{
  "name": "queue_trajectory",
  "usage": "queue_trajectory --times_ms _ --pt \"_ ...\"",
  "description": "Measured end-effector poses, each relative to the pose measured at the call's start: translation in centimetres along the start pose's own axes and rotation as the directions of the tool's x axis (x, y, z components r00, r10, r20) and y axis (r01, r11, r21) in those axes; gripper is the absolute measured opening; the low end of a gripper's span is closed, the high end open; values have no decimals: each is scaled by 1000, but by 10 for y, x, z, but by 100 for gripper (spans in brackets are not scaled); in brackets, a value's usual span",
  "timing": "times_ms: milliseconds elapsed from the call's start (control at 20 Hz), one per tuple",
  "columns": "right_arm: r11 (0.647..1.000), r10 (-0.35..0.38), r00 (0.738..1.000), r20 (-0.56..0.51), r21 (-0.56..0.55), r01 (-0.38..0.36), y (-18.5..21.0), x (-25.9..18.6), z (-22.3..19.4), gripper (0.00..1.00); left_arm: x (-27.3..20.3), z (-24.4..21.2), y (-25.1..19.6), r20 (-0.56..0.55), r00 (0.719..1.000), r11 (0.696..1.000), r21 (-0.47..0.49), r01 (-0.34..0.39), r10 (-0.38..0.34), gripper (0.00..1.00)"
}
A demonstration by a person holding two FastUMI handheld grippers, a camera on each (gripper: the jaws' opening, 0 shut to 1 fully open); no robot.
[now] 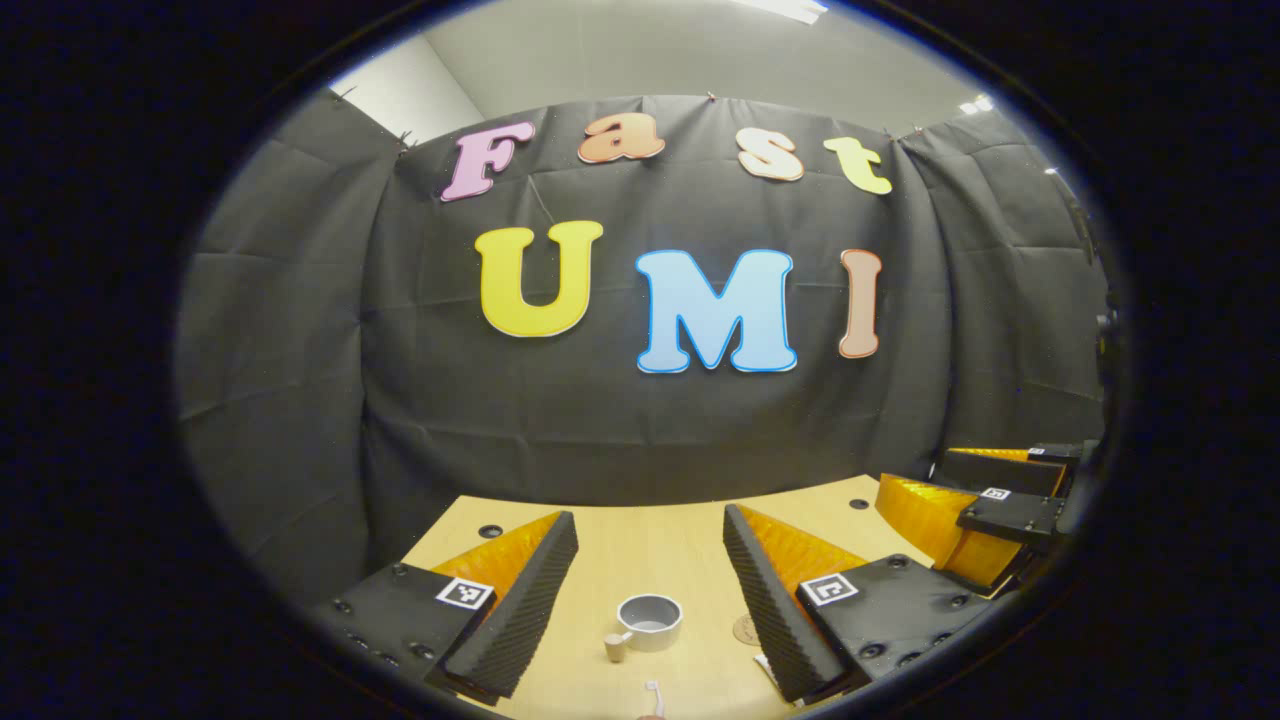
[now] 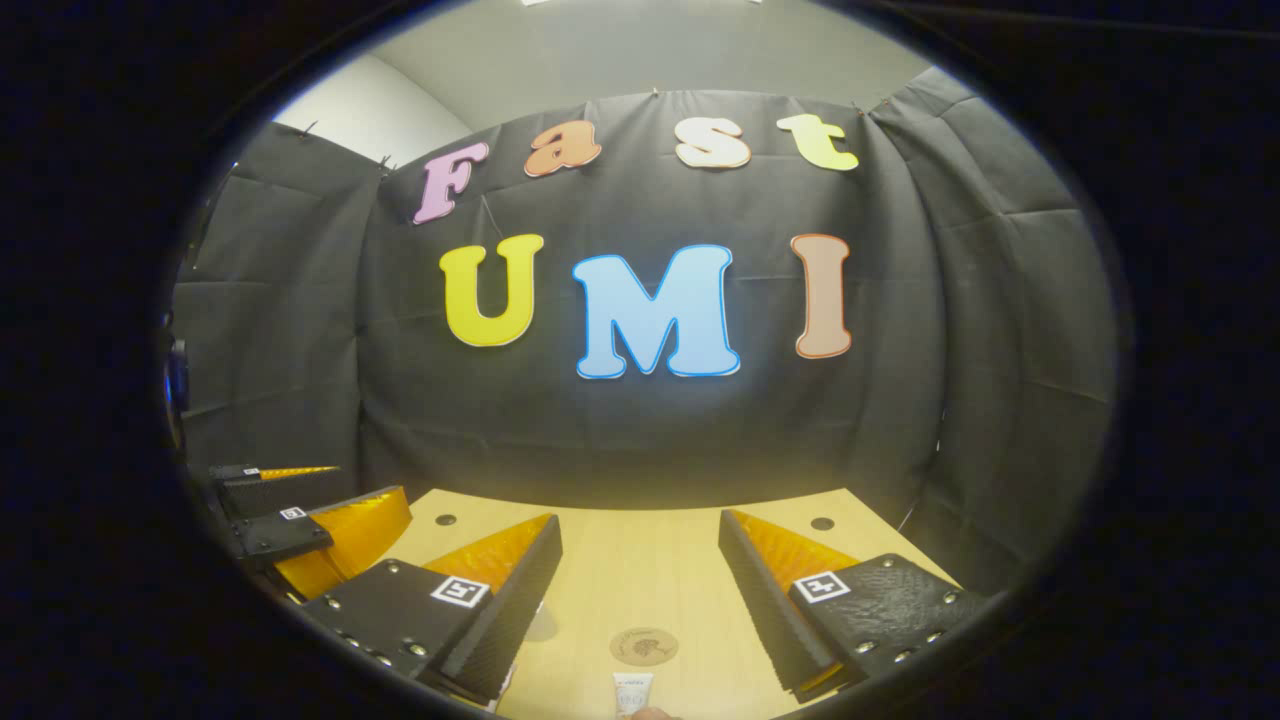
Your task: Put the toothbrush and toothpaste on the desktop into the cup, then pick up the cup and place it on the coaster on the desktop.
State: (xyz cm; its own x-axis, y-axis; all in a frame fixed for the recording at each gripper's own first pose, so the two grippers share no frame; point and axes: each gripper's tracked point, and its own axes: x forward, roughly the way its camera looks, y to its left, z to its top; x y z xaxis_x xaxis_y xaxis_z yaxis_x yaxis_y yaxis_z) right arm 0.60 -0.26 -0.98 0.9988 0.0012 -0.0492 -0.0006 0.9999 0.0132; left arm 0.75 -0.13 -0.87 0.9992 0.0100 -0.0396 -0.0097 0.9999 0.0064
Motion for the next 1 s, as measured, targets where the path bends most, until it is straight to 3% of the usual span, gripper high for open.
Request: queue_trajectory --times_ms 250,400,450,500,700,750,800,1000 --pt "1000 3 998 -61 3 -3 1 6 -17 94 10 -17 -3 -47 999 1000 -2 4 -4 100" --pt "1000 7 990 -144 4 -6 0 10 -43 95 16 -46 -5 -113 994 1000 3 10 -9 100" --pt "1000 11 984 -180 9 -10 0 10 -54 95 15 -60 -5 -139 990 1000 -2 14 -14 96" --pt "1000 11 976 -220 15 -9 0 11 -66 95 15 -75 -6 -170 985 1000 -5 18 -18 100" --pt "999 27 923 -384 40 -13 1 10 -124 95 12 -137 -4 -294 955 1000 -14 20 -23 100" --pt "999 33 905 -423 48 -14 1 9 -140 95 11 -151 -3 -324 946 1000 -13 21 -24 96" --pt "998 40 887 -460 56 -16 3 8 -153 95 9 -166 -1 -353 935 1000 -10 20 -22 100" --pt "997 67 807 -587 75 -28 5 0 -213 95 3 -229 -2 -468 883 1000 -20 21 -28 96"
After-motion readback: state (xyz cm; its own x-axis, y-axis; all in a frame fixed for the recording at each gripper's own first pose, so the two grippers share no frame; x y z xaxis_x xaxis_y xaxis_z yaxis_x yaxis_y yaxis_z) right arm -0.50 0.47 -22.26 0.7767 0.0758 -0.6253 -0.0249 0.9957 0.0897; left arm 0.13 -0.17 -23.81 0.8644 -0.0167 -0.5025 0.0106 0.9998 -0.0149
